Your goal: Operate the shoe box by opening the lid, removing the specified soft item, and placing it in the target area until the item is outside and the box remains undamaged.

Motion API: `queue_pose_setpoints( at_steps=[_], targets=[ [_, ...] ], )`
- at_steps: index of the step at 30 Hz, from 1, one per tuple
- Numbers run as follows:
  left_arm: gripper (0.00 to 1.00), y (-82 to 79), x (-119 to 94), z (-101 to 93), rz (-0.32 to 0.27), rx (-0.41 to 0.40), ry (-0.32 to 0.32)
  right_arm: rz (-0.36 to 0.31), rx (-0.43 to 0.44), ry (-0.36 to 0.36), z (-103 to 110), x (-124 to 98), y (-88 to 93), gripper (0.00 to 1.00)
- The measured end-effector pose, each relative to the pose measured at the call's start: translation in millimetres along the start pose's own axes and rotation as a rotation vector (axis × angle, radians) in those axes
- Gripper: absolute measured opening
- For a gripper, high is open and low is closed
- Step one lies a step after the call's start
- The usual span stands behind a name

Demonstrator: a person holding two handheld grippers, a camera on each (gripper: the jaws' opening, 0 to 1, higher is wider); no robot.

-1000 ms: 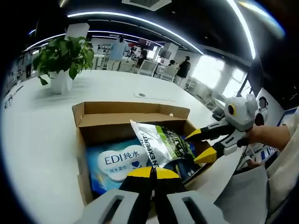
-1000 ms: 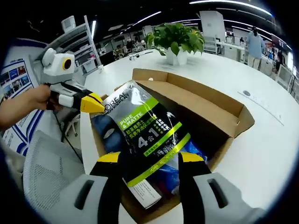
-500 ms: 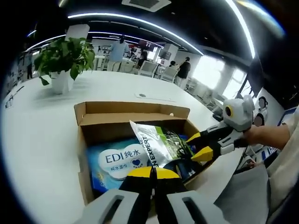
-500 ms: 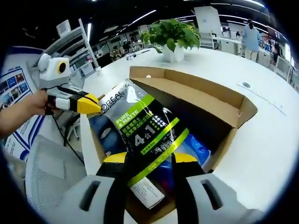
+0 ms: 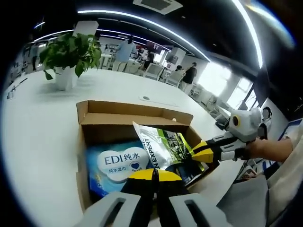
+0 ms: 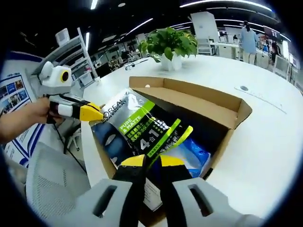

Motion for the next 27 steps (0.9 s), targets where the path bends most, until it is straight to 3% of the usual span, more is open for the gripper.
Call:
queue_pose_setpoints(
  at_steps=[8, 19, 27],
  targets=[
    [0.0, -3.9, 1, -4.0, -0.01, 0.008, 0.01, 0.003, -0.006, 0.023, -4, -5, 3.2, 0.03],
    [0.0, -13.5, 1, -12.6, 0.008, 0.019, -0.019, -0.072, 0.051, 0.045, -4, -25, -16.1, 0.01],
    [0.0, -17.3, 8, -29.1, 0.029, 0.016, -0.02, -0.077, 0.066, 0.075, -10, -43, -23.4, 0.0]
  ],
)
Point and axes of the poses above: the point that each gripper's makers call its tool centre point, and the gripper's own axes: x roughly forward along the fingers, z roughly to its left, y roughly out of its underside, the point moved 5 cm from there along -x, roughly backward along the fingers, and after that the axes turned 7 degrees about -z, right-handed, at the moved point
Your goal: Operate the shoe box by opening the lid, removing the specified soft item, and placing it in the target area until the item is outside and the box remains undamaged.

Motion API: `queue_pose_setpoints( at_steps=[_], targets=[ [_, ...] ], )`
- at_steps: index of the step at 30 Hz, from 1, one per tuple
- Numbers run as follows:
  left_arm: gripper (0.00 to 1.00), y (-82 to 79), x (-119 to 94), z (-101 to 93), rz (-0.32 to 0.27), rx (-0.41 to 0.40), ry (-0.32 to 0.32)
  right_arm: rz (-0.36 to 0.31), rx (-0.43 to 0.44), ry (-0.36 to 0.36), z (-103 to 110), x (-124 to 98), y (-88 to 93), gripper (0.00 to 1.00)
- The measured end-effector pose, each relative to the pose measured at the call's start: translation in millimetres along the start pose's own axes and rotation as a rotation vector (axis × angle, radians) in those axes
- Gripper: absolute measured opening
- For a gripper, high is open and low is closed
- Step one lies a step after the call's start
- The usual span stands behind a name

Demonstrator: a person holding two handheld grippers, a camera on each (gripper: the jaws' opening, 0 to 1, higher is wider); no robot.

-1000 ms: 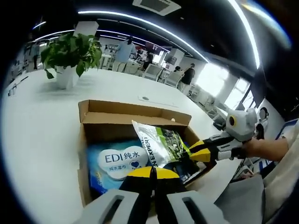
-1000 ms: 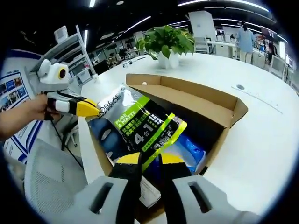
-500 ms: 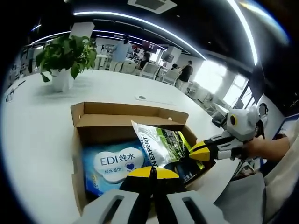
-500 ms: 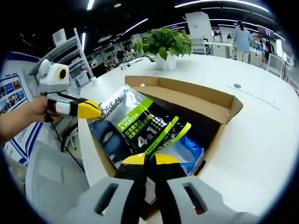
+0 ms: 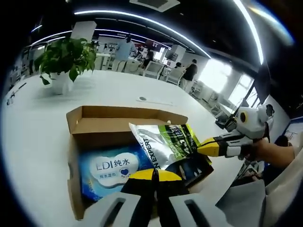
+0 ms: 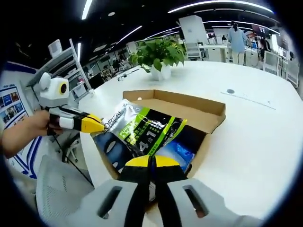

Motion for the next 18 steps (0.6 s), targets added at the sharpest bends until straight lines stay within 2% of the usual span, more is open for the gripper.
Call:
queue_pose_setpoints(
  at_steps=[18],
  targets=[
    [0.0, -8.7, 31, -43.6, 0.02, 0.002, 0.048, -0.006, 0.041, 0.069, -35, -45, -10.1, 0.0]
  ],
)
Point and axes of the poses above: the point that each gripper's makers call its tool centre point, and the gripper's own axes: x roughly forward along the fingers, z roughly to its left, y roughly out of its underside, the point moved 5 cm from there along -x, roughly backward along the fingers, and after that the axes turned 7 degrees about -z, right-handed, at the moved point
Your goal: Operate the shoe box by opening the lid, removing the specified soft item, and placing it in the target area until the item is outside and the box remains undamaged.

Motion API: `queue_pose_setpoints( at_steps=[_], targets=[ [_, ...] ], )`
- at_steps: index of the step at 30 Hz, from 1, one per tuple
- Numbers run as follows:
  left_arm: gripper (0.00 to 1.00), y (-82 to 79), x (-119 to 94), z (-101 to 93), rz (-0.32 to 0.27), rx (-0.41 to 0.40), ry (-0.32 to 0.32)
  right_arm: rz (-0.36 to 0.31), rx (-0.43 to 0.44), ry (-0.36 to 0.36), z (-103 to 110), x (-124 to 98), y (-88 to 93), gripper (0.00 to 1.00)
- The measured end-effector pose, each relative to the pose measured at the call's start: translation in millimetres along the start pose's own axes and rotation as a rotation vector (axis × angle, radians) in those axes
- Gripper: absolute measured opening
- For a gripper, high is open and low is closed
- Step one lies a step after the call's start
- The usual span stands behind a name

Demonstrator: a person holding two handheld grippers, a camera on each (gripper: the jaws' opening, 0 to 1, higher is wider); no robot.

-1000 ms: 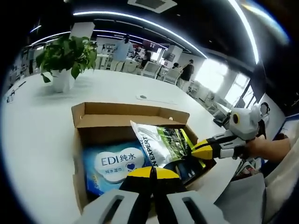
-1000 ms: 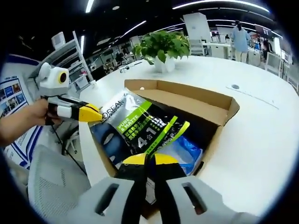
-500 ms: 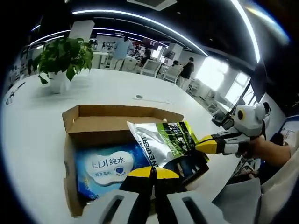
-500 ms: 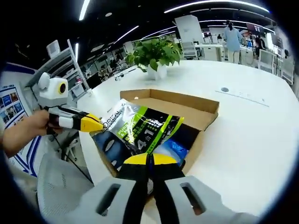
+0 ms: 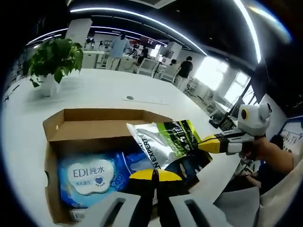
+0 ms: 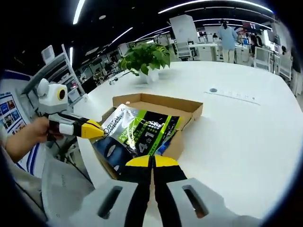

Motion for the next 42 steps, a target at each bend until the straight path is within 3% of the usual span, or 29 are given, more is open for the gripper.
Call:
queue_pose_setpoints(
  at_steps=[24, 42],
  targets=[
    [0.0, -16.6, 59, -46.9, 0.029, 0.044, 0.064, -0.018, 0.036, 0.125, -61, -42, -8.3, 0.0],
    [0.0, -14.1, 101, -69.2, 0.074, 0.063, 0.101, -0.011, 0.067, 0.207, -99, -59, -0.8, 0.0]
  ],
)
Point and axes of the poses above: the point that each gripper's makers call its tool centre point, and the gripper's own axes: x roughly forward along the fingers, z roughly to its left, y roughly out of its underside, the point moved 5 cm from there along -x, roughly backward along the fingers, and after that the axes turned 7 degrees about -z, right-handed, at the moved point
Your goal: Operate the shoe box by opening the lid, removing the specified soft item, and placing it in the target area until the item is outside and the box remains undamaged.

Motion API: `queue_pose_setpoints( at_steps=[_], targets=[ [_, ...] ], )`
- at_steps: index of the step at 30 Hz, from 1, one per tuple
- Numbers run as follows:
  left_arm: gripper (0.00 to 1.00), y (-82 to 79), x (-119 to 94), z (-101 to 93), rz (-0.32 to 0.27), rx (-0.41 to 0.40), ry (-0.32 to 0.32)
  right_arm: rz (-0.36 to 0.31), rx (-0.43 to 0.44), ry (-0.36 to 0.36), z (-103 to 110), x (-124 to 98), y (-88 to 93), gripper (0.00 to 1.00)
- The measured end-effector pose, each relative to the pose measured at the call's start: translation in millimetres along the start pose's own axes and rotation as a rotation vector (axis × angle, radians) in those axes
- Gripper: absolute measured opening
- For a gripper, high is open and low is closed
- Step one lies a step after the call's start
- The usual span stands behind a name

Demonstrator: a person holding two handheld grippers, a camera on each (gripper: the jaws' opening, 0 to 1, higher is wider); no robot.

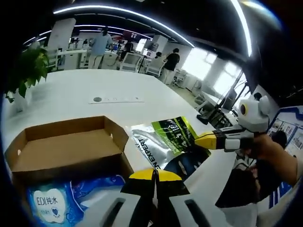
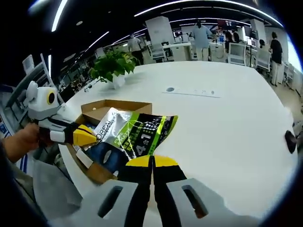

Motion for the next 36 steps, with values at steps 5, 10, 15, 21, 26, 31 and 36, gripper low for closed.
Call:
queue_pose_setpoints(
  at_steps=[5, 10, 15, 21, 26, 31, 36],
  targets=[
    [0.0, 0.3, 12, -2.0, 0.029, 0.011, 0.007, 0.013, -0.002, 0.02, -10, 2, 3.4, 0.0],
    [0.0, 2.7, 26, -4.1, 0.068, 0.036, 0.008, 0.024, 0.008, 0.04, -21, 4, 7.9, 0.0],
    [0.0, 6.3, 37, -4.2, 0.114, 0.055, 0.006, 0.046, 0.002, 0.055, -28, 7, 14.5, 0.0],
    [0.0, 10.6, 49, -1.5, 0.195, 0.101, 0.008, 0.07, -0.004, 0.062, -35, 13, 20.9, 0.0],
    [0.0, 13.5, 58, 0.9, 0.277, 0.154, 0.012, 0.103, -0.017, 0.063, -40, 21, 27.1, 0.0],
    [0.0, 14.3, 68, 2.7, 0.359, 0.235, 0.009, 0.135, -0.029, 0.066, -44, 29, 34.9, 0.0],
    [0.0, 18.2, 79, 4.8, 0.421, 0.277, 0.011, 0.156, -0.032, 0.074, -50, 36, 41.2, 0.0]
  ],
)
Point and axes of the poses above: the point that each gripper's makers call its tool centre point, and the gripper's own axes: x roughly forward along the fingers, z roughly to its left, y roughly out of its underside, the point moved 5 cm from there along -x, roughly backward along the fingers, and after that the axes turned 7 degrees about -z, right-handed, at the moved point
